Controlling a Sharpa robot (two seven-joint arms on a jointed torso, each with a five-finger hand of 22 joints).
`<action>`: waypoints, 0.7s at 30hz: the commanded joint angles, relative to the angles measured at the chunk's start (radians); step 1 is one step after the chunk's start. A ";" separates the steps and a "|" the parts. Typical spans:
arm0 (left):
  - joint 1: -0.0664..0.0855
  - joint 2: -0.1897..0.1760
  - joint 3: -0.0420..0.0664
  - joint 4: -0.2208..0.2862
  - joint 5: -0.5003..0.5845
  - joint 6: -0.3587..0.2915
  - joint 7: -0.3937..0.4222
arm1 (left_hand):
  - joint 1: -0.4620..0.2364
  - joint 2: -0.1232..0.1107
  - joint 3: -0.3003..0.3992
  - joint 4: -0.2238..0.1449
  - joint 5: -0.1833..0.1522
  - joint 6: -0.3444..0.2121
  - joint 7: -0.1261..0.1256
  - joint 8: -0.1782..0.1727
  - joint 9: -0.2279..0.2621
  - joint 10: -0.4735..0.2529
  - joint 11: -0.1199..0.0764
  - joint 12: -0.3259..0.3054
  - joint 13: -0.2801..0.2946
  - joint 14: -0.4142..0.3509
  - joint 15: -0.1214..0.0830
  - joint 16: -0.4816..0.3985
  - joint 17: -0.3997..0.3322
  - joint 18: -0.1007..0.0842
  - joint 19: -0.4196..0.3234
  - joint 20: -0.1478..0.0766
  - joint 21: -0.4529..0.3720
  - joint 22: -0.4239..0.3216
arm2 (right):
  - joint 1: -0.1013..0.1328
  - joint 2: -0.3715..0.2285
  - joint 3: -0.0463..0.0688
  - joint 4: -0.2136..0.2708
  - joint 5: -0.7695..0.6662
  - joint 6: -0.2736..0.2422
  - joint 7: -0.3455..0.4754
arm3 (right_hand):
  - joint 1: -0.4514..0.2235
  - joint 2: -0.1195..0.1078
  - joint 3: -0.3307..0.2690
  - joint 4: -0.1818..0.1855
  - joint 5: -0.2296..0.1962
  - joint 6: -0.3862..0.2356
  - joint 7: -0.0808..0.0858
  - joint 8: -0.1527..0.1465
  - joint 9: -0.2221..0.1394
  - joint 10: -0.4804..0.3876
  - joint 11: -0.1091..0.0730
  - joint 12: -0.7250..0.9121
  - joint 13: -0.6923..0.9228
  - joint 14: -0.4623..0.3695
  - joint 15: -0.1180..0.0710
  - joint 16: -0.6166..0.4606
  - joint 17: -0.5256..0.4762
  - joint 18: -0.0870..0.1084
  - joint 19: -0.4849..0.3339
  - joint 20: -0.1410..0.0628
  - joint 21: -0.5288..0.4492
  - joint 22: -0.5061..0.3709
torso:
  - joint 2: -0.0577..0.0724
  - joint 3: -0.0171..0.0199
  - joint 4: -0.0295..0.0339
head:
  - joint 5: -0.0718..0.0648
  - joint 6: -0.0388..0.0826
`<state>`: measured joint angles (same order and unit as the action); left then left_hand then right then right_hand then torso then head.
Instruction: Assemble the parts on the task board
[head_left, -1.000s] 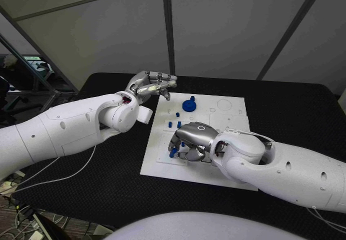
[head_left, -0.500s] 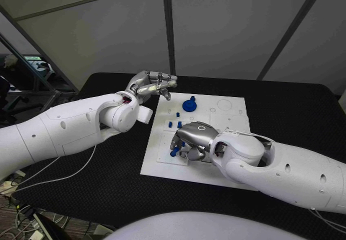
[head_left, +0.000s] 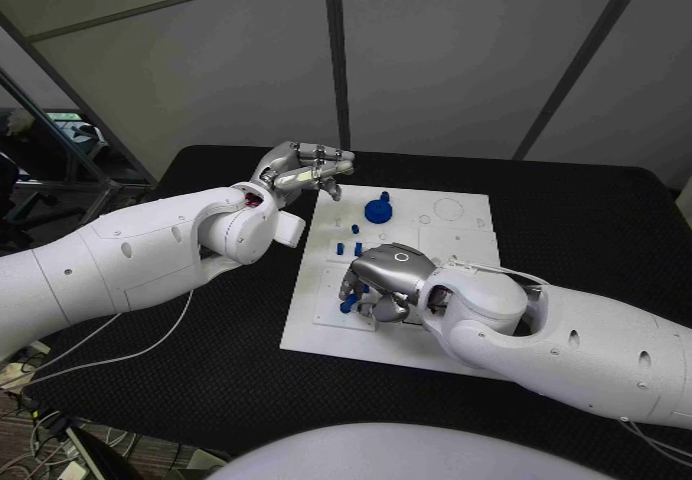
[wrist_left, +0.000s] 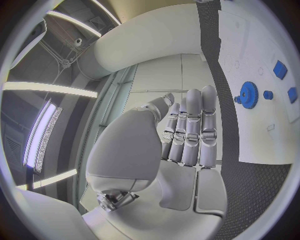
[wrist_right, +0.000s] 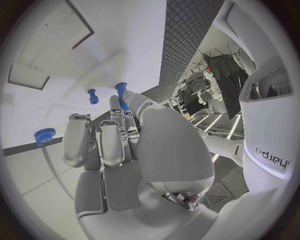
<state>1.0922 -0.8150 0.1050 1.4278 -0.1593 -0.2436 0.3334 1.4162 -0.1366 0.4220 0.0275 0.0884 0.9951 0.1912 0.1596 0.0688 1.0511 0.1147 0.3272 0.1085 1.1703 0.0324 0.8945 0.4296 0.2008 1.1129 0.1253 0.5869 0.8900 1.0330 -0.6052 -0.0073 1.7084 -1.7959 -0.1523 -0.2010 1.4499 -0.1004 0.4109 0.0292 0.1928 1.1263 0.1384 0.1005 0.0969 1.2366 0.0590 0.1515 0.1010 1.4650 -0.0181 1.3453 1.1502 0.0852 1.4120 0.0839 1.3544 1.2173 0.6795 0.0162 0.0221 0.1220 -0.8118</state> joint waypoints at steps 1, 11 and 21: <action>0.002 0.002 0.001 0.000 0.002 0.013 0.000 | -0.001 0.009 -0.005 0.001 -0.003 -0.008 -0.001 0.007 0.000 -0.009 0.000 0.003 0.001 -0.007 -0.001 -0.002 -0.001 -0.018 -0.005 0.002 -0.006 -0.001 | 0.001 0.007 0.000 -0.004 -0.005 0.018 -0.002 | -0.016 -0.007 -0.003 0.005 0.004 -0.015 0.007 -0.015 -0.004 -0.013 0.010 -0.013 -0.003 0.033 0.003 -0.002 -0.002 -0.011 -0.002 0.002 -0.001 -0.002 | 0.000 -0.0008 0.0006 | -0.001 -0.001; 0.002 0.003 0.001 0.000 0.002 0.015 -0.002 | -0.001 0.009 -0.005 0.001 -0.003 -0.008 -0.001 0.007 0.000 -0.009 0.000 0.003 0.001 -0.007 -0.001 -0.002 -0.001 -0.018 -0.005 0.002 -0.006 -0.001 | 0.001 0.021 0.000 -0.016 0.002 0.029 0.000 | -0.057 -0.038 -0.007 0.022 0.011 -0.123 0.011 -0.041 -0.029 -0.069 0.024 -0.059 -0.011 0.031 0.016 -0.005 -0.009 -0.009 -0.010 0.016 -0.006 -0.011 | 0.000 -0.0010 0.0000 | -0.002 -0.001; 0.002 0.002 0.001 -0.001 0.002 0.017 -0.007 | -0.001 0.009 -0.005 0.001 -0.003 -0.008 -0.001 0.007 0.000 -0.009 0.000 0.003 0.001 -0.007 -0.001 -0.002 -0.001 -0.018 -0.005 0.002 -0.006 -0.001 | 0.001 0.021 0.000 -0.015 0.009 -0.029 0.020 | -0.077 -0.060 -0.023 0.029 -0.006 -0.198 -0.001 -0.040 -0.032 -0.103 0.025 -0.070 -0.013 0.030 0.017 -0.005 -0.011 -0.007 -0.014 0.018 -0.009 -0.016 | -0.001 0.0003 -0.0005 | -0.002 0.001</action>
<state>1.0922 -0.8137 0.1050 1.4270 -0.1593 -0.2398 0.3289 1.4162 -0.1366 0.4221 0.0275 0.0884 0.9951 0.1911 0.1596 0.0688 1.0511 0.1147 0.3272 0.1083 1.1703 0.0324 0.8945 0.4297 0.2008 1.1129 0.1253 0.5869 0.8902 1.0329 -0.5839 -0.0077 1.6906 -1.7917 -0.1448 -0.1973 1.3801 -0.1588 0.3936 0.0588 0.1901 0.9332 0.1373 0.0627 0.0657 1.1393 0.0876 0.0837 0.0893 1.4686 -0.0070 1.3453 1.1405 0.0853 1.4010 0.0948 1.3508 1.2026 0.6795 0.0159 0.0221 0.1196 -0.8121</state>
